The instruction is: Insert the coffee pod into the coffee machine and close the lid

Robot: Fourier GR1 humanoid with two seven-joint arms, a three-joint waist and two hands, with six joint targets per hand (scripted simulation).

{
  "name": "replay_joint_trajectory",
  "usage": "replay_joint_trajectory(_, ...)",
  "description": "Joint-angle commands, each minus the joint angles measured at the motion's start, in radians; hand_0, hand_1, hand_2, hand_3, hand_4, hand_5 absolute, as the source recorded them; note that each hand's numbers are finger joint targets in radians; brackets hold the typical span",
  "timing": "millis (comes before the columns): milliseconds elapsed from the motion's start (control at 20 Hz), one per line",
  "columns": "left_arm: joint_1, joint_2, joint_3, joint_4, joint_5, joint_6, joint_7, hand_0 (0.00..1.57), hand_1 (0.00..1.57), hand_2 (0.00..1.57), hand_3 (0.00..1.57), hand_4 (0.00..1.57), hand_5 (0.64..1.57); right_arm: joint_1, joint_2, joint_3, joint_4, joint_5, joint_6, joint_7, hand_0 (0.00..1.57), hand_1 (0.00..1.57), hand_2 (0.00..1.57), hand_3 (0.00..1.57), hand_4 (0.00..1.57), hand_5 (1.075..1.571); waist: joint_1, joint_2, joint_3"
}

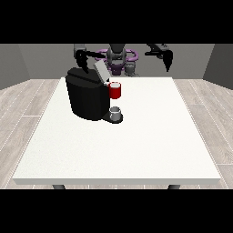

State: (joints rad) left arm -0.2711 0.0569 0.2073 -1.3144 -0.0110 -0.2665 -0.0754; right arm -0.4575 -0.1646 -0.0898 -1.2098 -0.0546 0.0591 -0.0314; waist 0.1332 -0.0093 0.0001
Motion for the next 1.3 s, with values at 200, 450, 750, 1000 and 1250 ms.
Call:
replay_joint_trajectory(200, 0.067, -0.010, -0.031, -0.119, 0.047, 0.034, 0.089, 0.00, 0.00, 0.00, 0.00, 0.00, 1.571, -0.051, 0.000, 0.003, 0.084, 0.029, 0.018, -0.028, 0.00, 0.00, 0.00, 0.00, 0.00, 1.571, -0.003, -0.008, 0.0000)
replay_joint_trajectory(450, 0.007, 0.054, 0.005, -0.058, 0.061, 0.028, 0.045, 0.00, 0.00, 0.00, 0.00, 0.00, 1.571, -0.161, 0.011, 0.006, 0.115, 0.055, -0.014, 0.010, 0.00, 0.00, 0.00, 0.00, 0.00, 1.571, -0.014, 0.054, -0.0001)
replay_joint_trajectory(750, 0.004, 0.040, -0.021, -0.029, 0.022, 0.068, -0.054, 0.00, 0.00, 0.00, 0.00, 0.00, 1.571, -0.217, -0.001, -0.001, 0.157, 0.057, 0.022, -0.030, 0.00, 0.00, 0.00, 0.00, 0.00, 1.571, -0.022, 0.108, -0.0002)
replay_joint_trajectory(1000, 0.024, 0.064, -0.027, -0.053, 0.039, 0.046, -0.006, 0.00, 0.00, 0.00, 0.00, 0.00, 1.571, -0.237, 0.023, 0.017, 0.185, 0.085, -0.007, 0.003, 0.00, 0.00, 0.00, 0.00, 0.00, 1.571, 0.001, 0.075, -0.0002)
replay_joint_trajectory(1250, -0.039, 0.089, 0.003, -0.039, 0.055, 0.074, 0.003, 0.00, 0.00, 0.00, 0.00, 0.14, 1.571, -0.284, -0.020, -0.011, 0.214, 0.082, 0.029, -0.054, 0.00, 0.00, 0.00, 0.00, 0.08, 1.571, -0.002, 0.121, -0.0001)
